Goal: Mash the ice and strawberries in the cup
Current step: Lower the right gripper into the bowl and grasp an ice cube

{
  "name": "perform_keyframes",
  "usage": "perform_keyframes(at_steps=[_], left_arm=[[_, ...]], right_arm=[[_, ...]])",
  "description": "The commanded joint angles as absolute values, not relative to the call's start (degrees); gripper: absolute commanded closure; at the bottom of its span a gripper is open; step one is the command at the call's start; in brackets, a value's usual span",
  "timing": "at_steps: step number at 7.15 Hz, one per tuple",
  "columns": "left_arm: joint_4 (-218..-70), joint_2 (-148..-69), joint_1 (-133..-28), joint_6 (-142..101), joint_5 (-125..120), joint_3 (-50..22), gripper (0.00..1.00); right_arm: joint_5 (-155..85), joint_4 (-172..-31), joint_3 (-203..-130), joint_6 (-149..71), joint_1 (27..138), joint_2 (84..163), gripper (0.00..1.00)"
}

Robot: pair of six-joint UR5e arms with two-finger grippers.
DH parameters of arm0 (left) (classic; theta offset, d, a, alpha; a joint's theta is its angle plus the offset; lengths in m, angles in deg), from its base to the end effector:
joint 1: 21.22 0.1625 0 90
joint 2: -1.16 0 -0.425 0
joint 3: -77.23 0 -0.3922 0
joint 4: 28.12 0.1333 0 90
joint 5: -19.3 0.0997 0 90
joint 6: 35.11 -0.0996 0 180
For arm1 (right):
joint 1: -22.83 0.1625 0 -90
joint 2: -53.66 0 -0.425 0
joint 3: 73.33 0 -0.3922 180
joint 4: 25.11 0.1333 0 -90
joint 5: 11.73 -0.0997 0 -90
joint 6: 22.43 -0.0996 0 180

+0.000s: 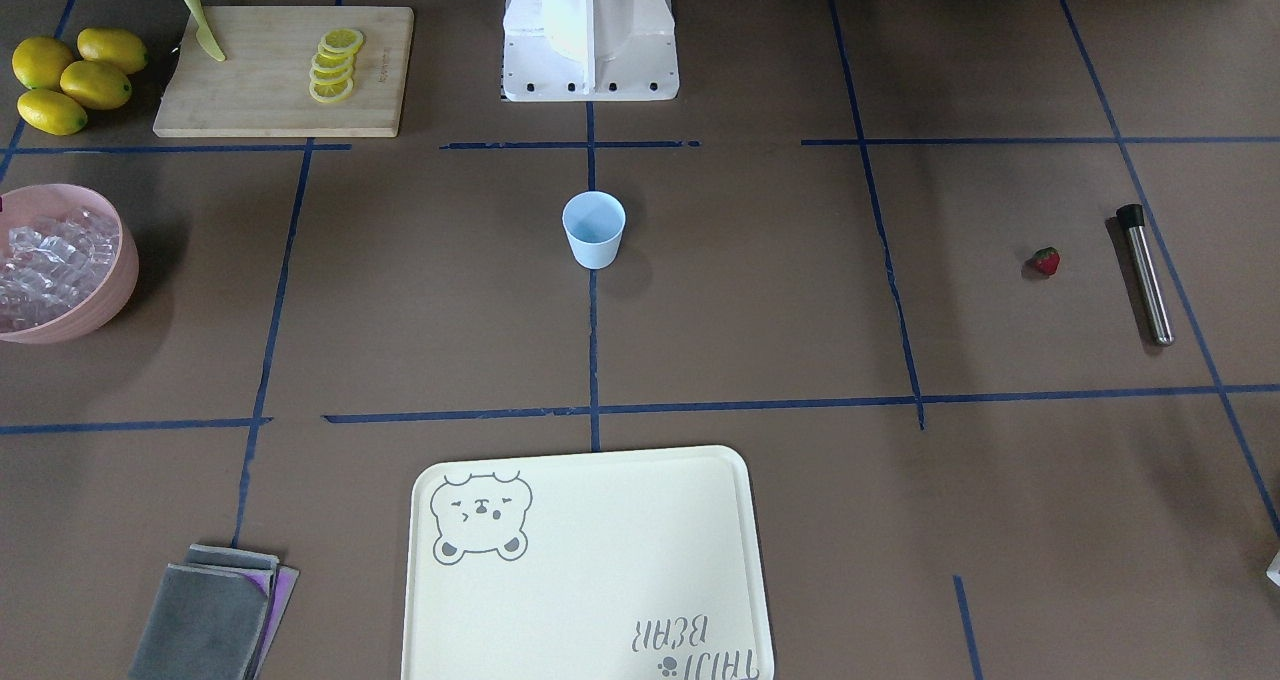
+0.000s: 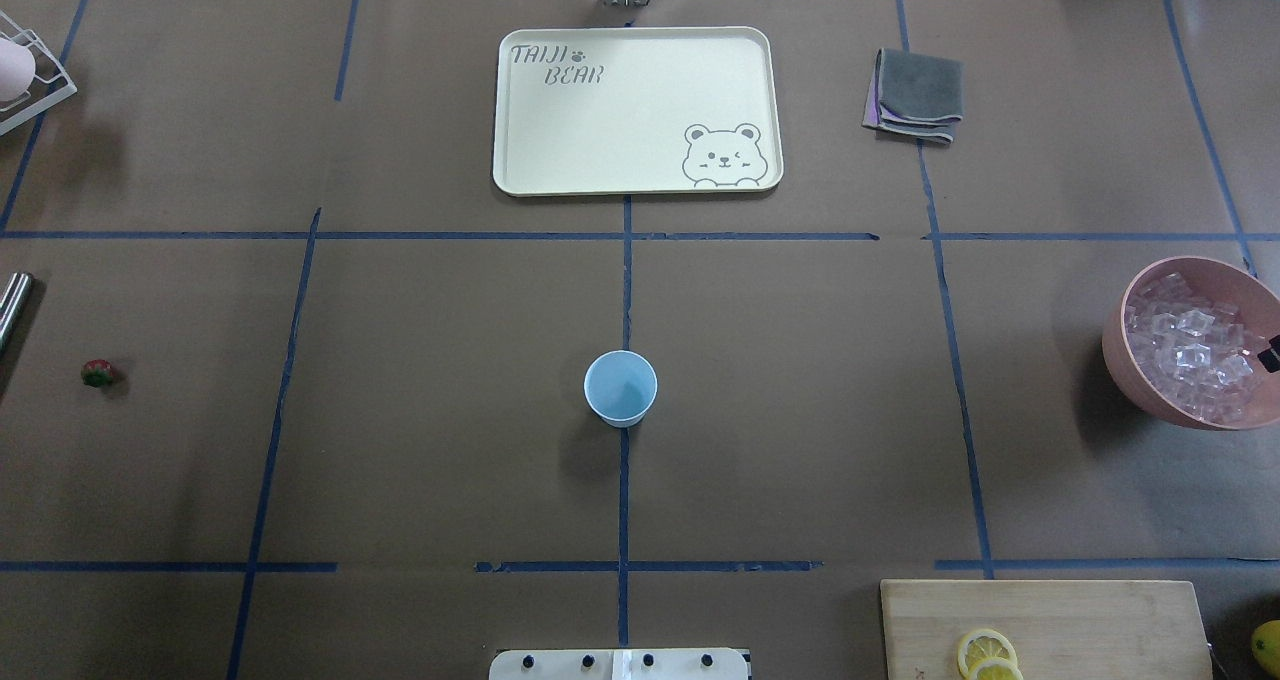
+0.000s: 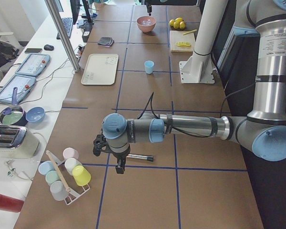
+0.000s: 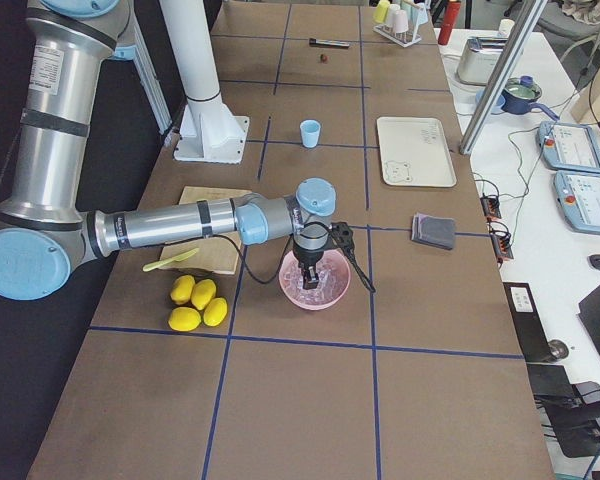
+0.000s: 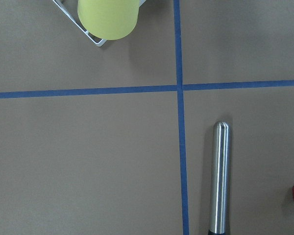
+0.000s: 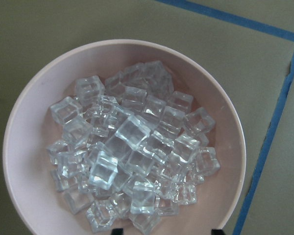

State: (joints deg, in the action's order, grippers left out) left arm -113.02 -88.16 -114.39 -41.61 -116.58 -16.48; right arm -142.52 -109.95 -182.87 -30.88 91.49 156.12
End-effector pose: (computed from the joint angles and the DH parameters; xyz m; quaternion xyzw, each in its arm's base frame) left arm -0.0885 -0.4796 0.6396 0.0163 0.3897 0.0197 0.9206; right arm -0.0860 -0.4076 0.5817 0.0075 -0.3605 -0.1415 0.9219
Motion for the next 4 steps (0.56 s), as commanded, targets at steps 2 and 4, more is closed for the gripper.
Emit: perform_keyframes(at_steps=[2, 4], left_arm=[[-113.0, -88.1, -114.4, -41.5, -116.6, -16.6, 0.00], [-112.9, -88.1, -114.4, -41.4, -116.5, -17.3, 0.00]], right_arm=[[-142.4, -109.7, -181.3, -31.0, 88.0, 155.9, 0.34], [-142.3, -109.7, -180.2, -31.0, 87.1, 155.8, 0.34]])
